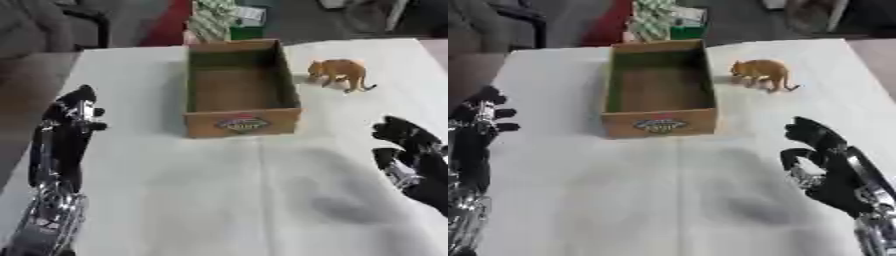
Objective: Pick up objects on the table and place them in the box.
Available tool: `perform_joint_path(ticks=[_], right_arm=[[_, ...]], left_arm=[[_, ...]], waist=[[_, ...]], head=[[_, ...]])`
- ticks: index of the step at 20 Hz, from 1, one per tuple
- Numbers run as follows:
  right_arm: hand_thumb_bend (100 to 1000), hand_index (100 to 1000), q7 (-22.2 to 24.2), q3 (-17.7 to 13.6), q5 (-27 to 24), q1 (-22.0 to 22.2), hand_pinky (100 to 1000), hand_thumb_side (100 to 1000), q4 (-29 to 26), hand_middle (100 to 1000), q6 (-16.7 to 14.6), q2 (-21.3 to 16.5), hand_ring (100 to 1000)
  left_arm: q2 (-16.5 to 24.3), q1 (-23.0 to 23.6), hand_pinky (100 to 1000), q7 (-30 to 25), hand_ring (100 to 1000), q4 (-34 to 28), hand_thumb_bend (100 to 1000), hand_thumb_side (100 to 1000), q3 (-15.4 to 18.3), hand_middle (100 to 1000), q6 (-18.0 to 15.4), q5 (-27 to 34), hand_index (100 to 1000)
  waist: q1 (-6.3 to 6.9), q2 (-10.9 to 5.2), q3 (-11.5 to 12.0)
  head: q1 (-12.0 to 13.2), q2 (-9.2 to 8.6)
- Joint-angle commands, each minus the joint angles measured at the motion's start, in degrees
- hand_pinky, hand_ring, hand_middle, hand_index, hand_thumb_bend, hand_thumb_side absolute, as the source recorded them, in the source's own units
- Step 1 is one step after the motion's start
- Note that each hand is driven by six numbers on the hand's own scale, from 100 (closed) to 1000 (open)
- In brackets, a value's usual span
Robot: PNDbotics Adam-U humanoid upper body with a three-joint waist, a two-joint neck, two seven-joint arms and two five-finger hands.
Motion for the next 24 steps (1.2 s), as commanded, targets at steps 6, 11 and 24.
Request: perform_joint_path(ticks=[6, 11, 24], right_arm=[[236, 937, 0.0, -0.5, -0.4, -0.8, 774, 248, -1.0, 834, -0.1, -0.9, 890], [234, 937, 0.0, -0.3, -0.6, -1.2, 775, 239, -1.2, 835, -0.6, -2.2, 891], [250, 931, -5.7, -3.4, -8.8, -11.7, 783, 100, -1.8, 834, -5.2, -17.3, 885]], left_arm=[[0.4, -0.6, 563, -0.1, 645, -1.0, 274, 591, 0.1, 658, -0.2, -0.1, 743], [0.5, -0.5, 562, -0.1, 646, -1.0, 272, 596, 0.0, 659, -0.1, -0.1, 743], [0.8, -0.7, 561, -1.1, 648, -1.1, 276, 601, -0.9, 659, 0.0, 0.1, 743]], waist=[[-0.24, -0.74, 0.1], [-0.39, -0.83, 0.4], [-0.76, -1.06, 1.7]], head=[[0.0, -0.80], [-0.1, -0.78], [-1.2, -1.30]])
